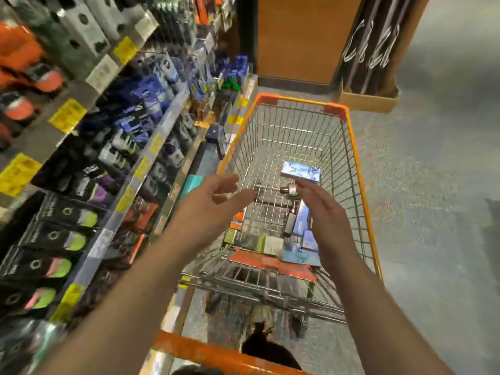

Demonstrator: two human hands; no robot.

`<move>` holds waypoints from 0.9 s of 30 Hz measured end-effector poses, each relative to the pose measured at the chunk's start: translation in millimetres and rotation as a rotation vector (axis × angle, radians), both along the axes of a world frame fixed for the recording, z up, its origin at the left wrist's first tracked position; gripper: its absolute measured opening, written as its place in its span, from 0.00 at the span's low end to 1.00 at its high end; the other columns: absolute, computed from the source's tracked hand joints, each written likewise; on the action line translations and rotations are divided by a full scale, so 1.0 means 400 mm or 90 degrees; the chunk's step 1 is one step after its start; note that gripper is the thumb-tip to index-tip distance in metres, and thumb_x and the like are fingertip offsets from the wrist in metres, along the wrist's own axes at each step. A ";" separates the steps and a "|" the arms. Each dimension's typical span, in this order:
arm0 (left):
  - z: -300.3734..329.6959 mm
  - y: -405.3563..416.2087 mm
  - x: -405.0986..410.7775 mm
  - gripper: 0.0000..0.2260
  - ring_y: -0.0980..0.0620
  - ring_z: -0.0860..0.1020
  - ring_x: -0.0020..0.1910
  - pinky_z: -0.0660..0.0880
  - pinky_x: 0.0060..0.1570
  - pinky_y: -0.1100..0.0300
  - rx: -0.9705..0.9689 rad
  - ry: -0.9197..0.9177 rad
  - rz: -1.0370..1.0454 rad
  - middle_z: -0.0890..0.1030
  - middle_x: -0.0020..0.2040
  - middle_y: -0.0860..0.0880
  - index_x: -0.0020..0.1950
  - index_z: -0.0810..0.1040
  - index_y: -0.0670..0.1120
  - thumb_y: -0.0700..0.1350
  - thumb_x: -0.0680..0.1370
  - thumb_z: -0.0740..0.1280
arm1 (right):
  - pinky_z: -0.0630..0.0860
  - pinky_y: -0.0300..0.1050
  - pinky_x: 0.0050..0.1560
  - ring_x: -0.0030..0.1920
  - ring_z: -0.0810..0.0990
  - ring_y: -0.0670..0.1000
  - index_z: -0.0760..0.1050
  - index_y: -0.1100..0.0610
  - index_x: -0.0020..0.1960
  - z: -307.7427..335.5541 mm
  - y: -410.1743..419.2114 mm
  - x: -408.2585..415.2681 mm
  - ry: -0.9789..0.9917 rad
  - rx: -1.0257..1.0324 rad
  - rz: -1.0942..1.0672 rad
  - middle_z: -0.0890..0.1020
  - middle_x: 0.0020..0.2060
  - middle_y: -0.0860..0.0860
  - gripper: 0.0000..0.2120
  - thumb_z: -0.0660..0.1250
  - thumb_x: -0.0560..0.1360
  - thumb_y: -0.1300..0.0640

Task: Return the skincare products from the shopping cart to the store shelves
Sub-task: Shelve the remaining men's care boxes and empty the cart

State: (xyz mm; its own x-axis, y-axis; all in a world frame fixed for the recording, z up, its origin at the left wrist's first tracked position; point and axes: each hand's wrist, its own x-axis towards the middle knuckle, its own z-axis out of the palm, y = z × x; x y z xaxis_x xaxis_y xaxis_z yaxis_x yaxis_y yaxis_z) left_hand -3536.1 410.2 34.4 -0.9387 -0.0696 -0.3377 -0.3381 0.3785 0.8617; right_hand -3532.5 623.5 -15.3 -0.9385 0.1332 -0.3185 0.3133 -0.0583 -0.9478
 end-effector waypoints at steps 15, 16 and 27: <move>-0.255 0.113 -0.148 0.25 0.59 0.81 0.56 0.75 0.42 0.70 -0.013 -0.147 -0.072 0.82 0.58 0.58 0.65 0.79 0.57 0.62 0.70 0.77 | 0.73 0.38 0.53 0.63 0.78 0.45 0.78 0.47 0.71 -0.331 0.058 -0.133 -0.186 0.119 0.007 0.80 0.67 0.45 0.18 0.65 0.83 0.45; -0.276 0.121 -0.159 0.25 0.58 0.81 0.56 0.75 0.39 0.68 -0.013 -0.163 -0.080 0.82 0.59 0.57 0.65 0.79 0.57 0.60 0.70 0.77 | 0.72 0.40 0.56 0.60 0.78 0.44 0.78 0.48 0.71 -0.373 0.057 -0.146 -0.197 0.116 0.010 0.80 0.66 0.46 0.19 0.65 0.83 0.45; -0.518 0.141 -0.283 0.30 0.59 0.82 0.55 0.72 0.44 0.65 -0.037 -0.273 -0.121 0.83 0.58 0.58 0.67 0.78 0.56 0.60 0.67 0.79 | 0.64 0.43 0.40 0.45 0.79 0.55 0.77 0.58 0.60 -0.819 0.038 -0.238 -0.313 0.318 -0.075 0.81 0.44 0.54 0.15 0.72 0.78 0.52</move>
